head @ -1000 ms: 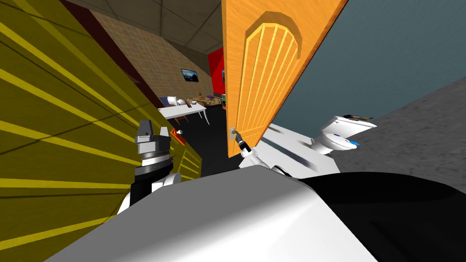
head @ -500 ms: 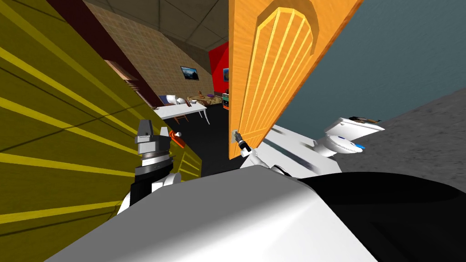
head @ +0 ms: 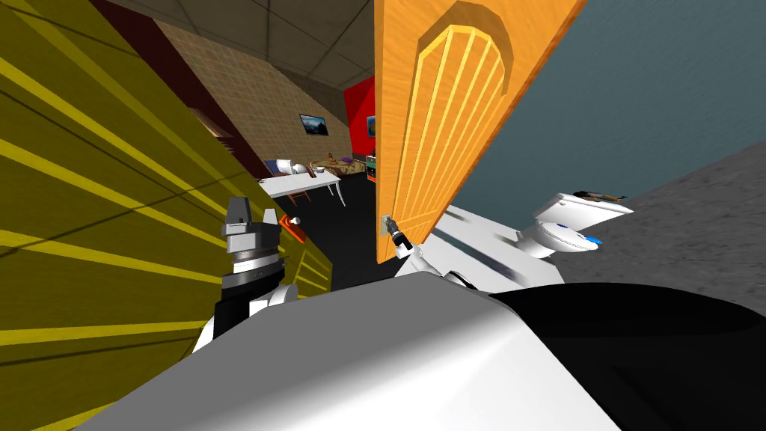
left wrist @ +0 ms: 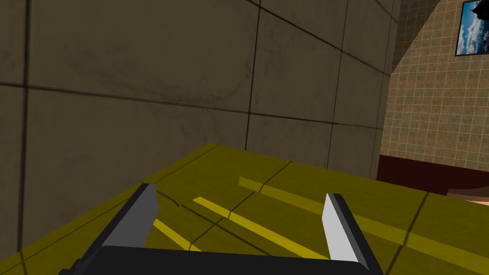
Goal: Push the door open
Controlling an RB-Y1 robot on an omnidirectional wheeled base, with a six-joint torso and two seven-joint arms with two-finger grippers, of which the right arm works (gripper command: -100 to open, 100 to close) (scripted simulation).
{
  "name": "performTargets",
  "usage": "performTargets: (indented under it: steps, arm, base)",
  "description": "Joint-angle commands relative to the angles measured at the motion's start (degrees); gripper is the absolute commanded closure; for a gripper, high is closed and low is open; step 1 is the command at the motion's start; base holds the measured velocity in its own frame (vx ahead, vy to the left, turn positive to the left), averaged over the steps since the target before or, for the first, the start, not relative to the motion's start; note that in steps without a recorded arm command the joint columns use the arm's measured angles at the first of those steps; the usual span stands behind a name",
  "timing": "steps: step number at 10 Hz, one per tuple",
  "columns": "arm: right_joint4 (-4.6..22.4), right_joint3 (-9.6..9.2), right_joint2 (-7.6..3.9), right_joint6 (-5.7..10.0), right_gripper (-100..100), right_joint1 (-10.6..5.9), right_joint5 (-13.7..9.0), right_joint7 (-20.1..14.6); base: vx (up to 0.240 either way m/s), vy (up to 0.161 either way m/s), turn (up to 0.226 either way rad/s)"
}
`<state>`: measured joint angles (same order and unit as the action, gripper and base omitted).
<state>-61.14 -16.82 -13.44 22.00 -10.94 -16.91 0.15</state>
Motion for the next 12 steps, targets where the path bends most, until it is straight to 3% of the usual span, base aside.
performTargets:
  steps: [1, 5, 6, 9, 10, 12]
  arm:
    - [0.6, 1.88, 0.05, 0.74, 100, -0.74, 0.1, 1.0]
    - [3.7, 5.51, 1.07, 2.04, 100, -2.85, 0.3, 3.0]
    - [3.7, 5.51, 1.07, 2.04, 100, -2.85, 0.3, 3.0]
    - [6.5, 8.91, 2.05, 3.25, 100, -4.82, 0.6, 4.9]
    - [6.6, 7.74, 2.78, 2.08, -100, -5.01, 0.6, 4.5]
    - [6.6, 7.50, 3.61, 1.49, -100, -5.13, 0.7, 4.6]
  base:
    - [0.072, 0.007, 0.052]
    - [0.081, 0.009, 0.031]
    - [0.065, 0.007, -0.010]
    - [0.073, -0.021, -0.020]
    - [-0.096, -0.019, -0.027]
    - [-0.209, -0.002, -0.030]
